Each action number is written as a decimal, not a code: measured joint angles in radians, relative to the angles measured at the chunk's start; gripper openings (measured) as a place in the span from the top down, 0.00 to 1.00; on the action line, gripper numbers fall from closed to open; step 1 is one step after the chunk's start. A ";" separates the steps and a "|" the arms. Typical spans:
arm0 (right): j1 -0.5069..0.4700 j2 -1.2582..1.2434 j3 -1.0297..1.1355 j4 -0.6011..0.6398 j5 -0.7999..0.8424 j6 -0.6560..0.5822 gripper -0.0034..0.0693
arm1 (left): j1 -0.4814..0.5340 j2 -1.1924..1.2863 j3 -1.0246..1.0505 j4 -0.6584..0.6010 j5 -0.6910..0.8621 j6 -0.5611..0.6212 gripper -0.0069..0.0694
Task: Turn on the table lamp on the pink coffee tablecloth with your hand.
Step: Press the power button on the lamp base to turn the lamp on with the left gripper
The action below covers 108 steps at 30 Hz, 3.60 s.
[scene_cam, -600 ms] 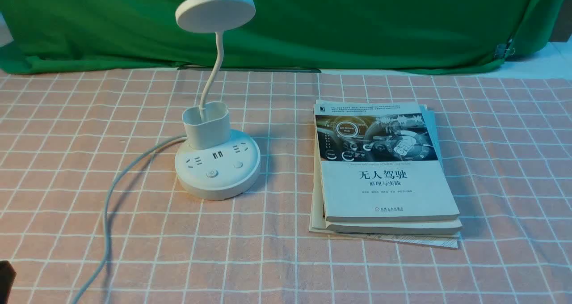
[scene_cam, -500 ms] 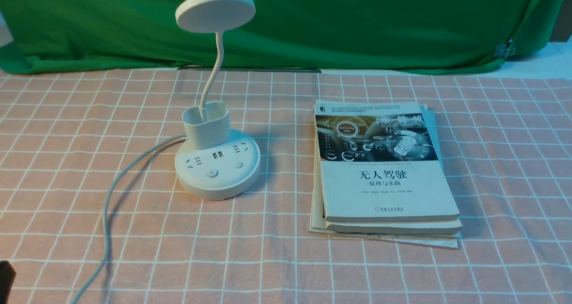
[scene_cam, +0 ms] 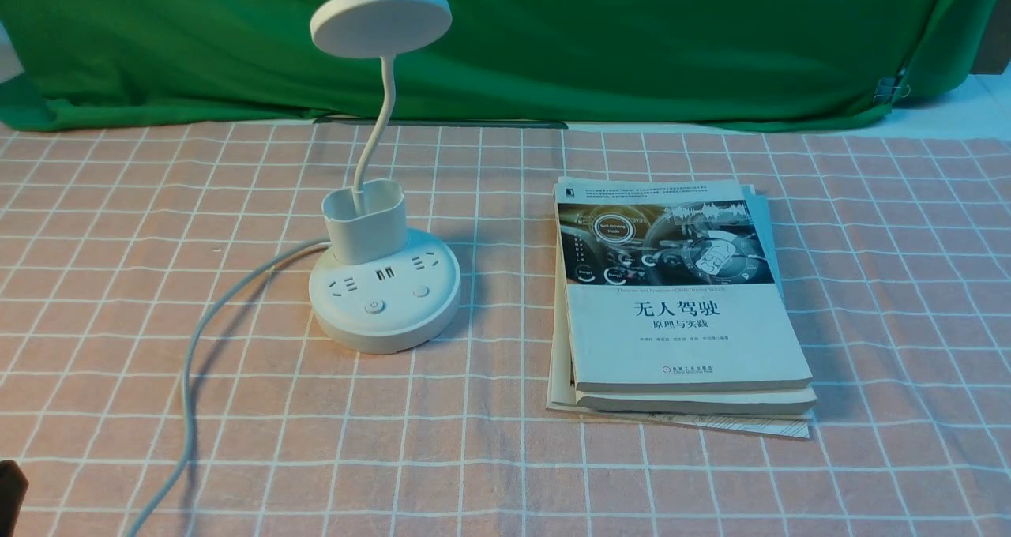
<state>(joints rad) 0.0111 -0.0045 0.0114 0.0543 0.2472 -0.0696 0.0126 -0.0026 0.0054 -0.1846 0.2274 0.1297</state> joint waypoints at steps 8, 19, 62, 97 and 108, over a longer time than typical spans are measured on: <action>0.000 0.000 0.000 0.000 0.000 0.000 0.62 | 0.000 0.000 0.000 0.000 -0.007 0.015 0.88; 0.000 0.000 0.000 0.000 0.001 0.000 0.62 | 0.000 0.000 0.000 0.000 -0.330 0.022 0.88; 0.000 0.000 0.000 0.000 0.001 0.000 0.62 | -0.437 1.574 -1.039 -0.120 0.298 0.031 0.91; 0.000 0.000 0.000 0.000 0.001 0.000 0.62 | -0.465 1.984 -1.412 0.179 0.404 -0.188 0.91; 0.000 0.000 0.000 0.000 0.001 0.000 0.62 | -0.465 2.016 -1.432 0.179 0.426 -0.188 0.91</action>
<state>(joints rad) 0.0111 -0.0045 0.0114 0.0543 0.2477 -0.0696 -0.4522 2.0132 -1.4269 -0.0061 0.6530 -0.0585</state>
